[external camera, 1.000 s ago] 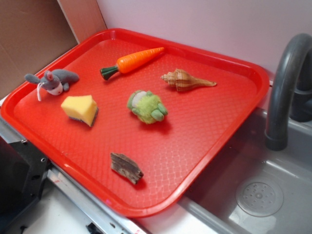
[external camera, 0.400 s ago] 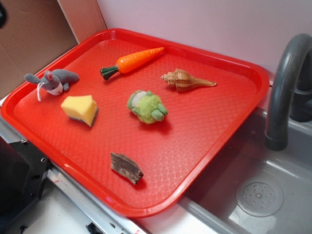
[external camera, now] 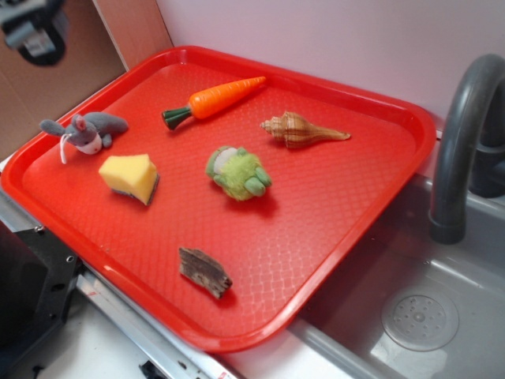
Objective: Grab the wood chip.
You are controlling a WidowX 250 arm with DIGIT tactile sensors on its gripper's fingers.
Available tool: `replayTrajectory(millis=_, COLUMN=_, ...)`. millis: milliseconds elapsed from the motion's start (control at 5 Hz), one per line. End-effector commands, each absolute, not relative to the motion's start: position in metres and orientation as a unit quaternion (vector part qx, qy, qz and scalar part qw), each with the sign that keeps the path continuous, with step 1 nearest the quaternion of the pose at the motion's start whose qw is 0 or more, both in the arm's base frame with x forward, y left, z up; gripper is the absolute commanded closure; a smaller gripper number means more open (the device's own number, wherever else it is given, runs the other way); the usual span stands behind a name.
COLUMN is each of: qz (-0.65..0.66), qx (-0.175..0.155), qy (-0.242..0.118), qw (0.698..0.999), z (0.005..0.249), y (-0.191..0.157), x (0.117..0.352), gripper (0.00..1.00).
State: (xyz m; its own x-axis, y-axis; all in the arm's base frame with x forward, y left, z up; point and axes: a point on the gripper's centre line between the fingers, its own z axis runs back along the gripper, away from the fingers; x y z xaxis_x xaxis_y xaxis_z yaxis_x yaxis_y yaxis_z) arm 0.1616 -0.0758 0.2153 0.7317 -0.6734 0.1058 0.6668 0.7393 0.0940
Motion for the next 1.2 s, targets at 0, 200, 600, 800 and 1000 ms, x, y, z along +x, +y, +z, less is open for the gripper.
replayTrajectory(millis=0, qz=-0.587, qx=0.059, qy=-0.056, qw=0.806, z=0.188, y=-0.108, x=0.137, gripper=0.00)
replayTrajectory(millis=200, qz=-0.632, qx=0.084, qy=-0.036, qw=0.770, z=0.151, y=-0.114, x=0.137, gripper=0.00)
replayTrajectory(millis=600, qz=-0.646, qx=0.102, qy=0.003, qw=0.756, z=0.098, y=-0.123, x=0.147, gripper=0.00)
replayTrajectory(millis=800, qz=-0.657, qx=0.087, qy=0.031, qw=0.748, z=0.070, y=-0.133, x=0.146, gripper=0.00)
replayTrajectory(millis=1000, qz=-0.668, qx=0.071, qy=0.039, qw=0.740, z=0.052, y=-0.143, x=0.142, gripper=0.00)
